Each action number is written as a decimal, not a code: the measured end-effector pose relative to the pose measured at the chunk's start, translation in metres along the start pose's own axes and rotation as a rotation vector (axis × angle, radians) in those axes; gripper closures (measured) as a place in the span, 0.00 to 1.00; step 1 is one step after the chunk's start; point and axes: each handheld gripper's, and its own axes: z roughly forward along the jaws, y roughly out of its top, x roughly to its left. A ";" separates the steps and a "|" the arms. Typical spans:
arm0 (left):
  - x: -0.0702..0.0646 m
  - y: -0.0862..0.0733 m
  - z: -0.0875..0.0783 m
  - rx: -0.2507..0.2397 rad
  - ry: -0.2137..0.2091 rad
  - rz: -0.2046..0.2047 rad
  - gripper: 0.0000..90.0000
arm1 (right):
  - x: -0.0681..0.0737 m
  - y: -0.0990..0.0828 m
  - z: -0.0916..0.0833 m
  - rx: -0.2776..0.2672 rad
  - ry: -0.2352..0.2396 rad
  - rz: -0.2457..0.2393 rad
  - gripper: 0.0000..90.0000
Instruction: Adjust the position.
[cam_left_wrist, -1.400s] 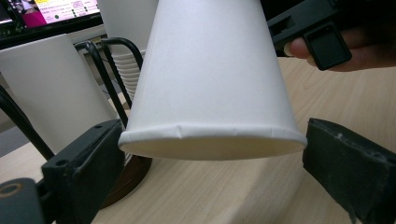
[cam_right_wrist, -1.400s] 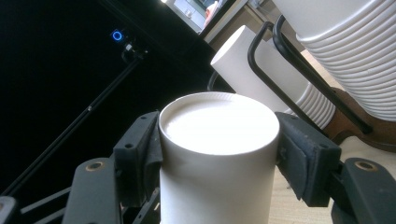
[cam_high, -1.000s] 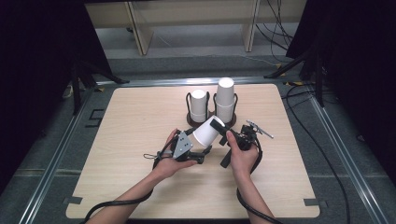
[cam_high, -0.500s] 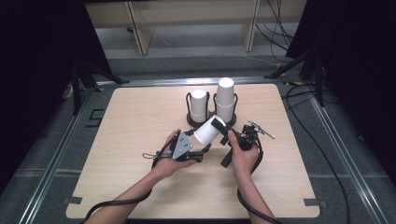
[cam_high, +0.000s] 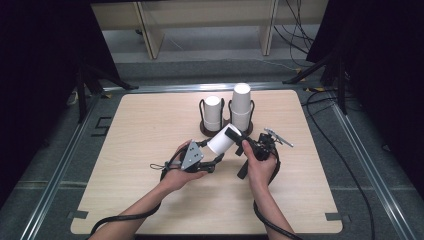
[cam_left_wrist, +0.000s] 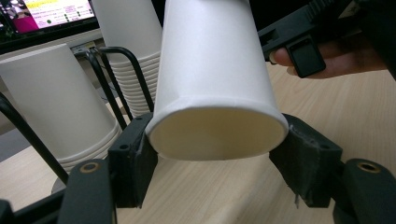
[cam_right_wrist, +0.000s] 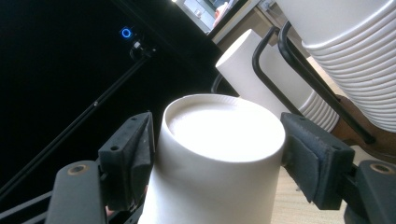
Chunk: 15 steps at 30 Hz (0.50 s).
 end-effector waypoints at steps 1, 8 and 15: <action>0.000 0.000 0.000 0.000 0.000 -0.001 0.37 | -0.001 0.001 0.001 -0.005 -0.017 -0.034 0.30; 0.003 0.000 -0.004 -0.003 -0.006 -0.007 0.38 | -0.001 0.001 0.000 -0.047 -0.019 -0.054 0.27; 0.005 -0.001 -0.010 0.011 -0.030 -0.003 0.38 | -0.001 0.002 0.000 -0.063 -0.009 -0.095 0.24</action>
